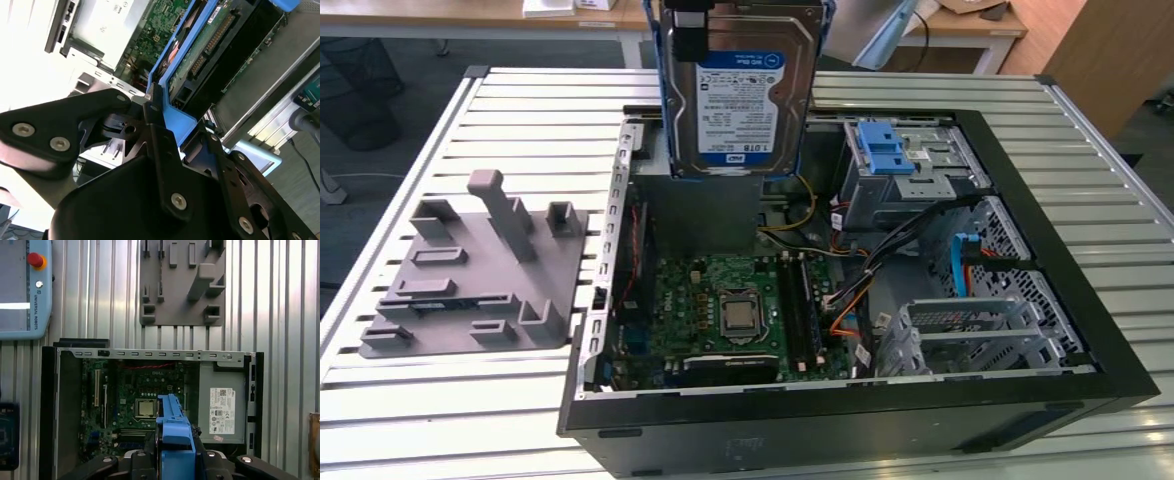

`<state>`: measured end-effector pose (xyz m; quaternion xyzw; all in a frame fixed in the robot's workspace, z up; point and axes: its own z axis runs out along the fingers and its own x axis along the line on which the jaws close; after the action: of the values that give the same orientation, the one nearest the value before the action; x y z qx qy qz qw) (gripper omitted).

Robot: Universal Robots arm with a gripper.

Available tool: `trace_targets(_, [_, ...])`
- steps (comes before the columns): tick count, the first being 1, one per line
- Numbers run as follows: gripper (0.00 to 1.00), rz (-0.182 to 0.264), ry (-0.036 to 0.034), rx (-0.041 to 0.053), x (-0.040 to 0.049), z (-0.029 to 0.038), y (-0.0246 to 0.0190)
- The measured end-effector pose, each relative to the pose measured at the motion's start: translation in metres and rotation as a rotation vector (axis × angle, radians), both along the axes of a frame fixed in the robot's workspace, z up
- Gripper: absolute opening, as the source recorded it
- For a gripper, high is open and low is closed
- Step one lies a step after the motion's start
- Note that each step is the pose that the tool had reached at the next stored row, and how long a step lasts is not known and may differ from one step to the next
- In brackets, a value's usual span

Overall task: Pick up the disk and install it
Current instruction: 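Insert the disk into the insertion slot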

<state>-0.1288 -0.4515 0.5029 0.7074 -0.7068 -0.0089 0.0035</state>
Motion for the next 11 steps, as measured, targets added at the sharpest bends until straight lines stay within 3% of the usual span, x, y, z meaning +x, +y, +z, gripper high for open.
trace_targets(2, [0.36, 0.000, 0.0000, 0.0000, 0.0000, -0.0002, -0.0077])
trace_targets(4, [0.36, 0.000, 0.0000, 0.0000, 0.0000, -0.0004, -0.0127])
trace_targets(11, [0.36, 0.000, 0.0001, -0.0001, 0.0030, -0.0008, -0.0144])
